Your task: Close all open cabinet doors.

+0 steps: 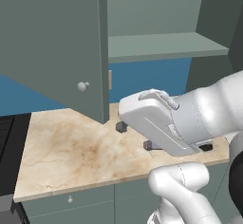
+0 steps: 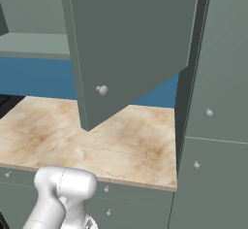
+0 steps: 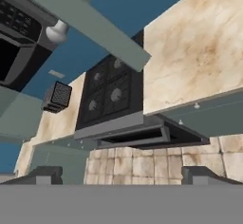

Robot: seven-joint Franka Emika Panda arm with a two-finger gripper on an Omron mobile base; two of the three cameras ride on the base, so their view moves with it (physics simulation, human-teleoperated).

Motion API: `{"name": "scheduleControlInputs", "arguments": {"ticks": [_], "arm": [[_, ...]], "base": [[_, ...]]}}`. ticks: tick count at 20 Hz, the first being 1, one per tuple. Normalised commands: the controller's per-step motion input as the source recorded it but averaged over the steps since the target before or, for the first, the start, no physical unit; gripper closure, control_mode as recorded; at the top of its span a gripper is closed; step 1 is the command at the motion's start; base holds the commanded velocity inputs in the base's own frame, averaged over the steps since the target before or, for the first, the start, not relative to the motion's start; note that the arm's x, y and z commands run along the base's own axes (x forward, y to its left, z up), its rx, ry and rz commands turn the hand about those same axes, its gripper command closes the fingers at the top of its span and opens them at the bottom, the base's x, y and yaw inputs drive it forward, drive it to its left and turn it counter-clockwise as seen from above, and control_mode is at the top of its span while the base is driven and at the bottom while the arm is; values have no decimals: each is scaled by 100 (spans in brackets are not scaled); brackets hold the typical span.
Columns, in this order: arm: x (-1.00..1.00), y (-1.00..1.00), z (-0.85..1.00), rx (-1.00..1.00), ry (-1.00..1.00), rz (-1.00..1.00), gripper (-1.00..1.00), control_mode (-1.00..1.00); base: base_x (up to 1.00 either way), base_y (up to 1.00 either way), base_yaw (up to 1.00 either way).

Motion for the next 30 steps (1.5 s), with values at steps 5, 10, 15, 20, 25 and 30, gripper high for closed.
{"name": "scheduleControlInputs", "arguments": {"ticks": [5,10,15,20,25,30], "arm": [[4,51,0,9,10,-13,-100,-100],[12,44,7,13,11,-22,-100,-100],[21,43,3,5,0,-29,-100,-100],[39,28,0,1,0,-39,-100,-100],[41,18,3,1,0,-38,-100,-100],[28,3,7,8,0,-26,-100,-100]], "base": [[0,0,0],[0,0,0],[0,0,0],[0,0,0],[0,0,0],[0,0,0]]}}
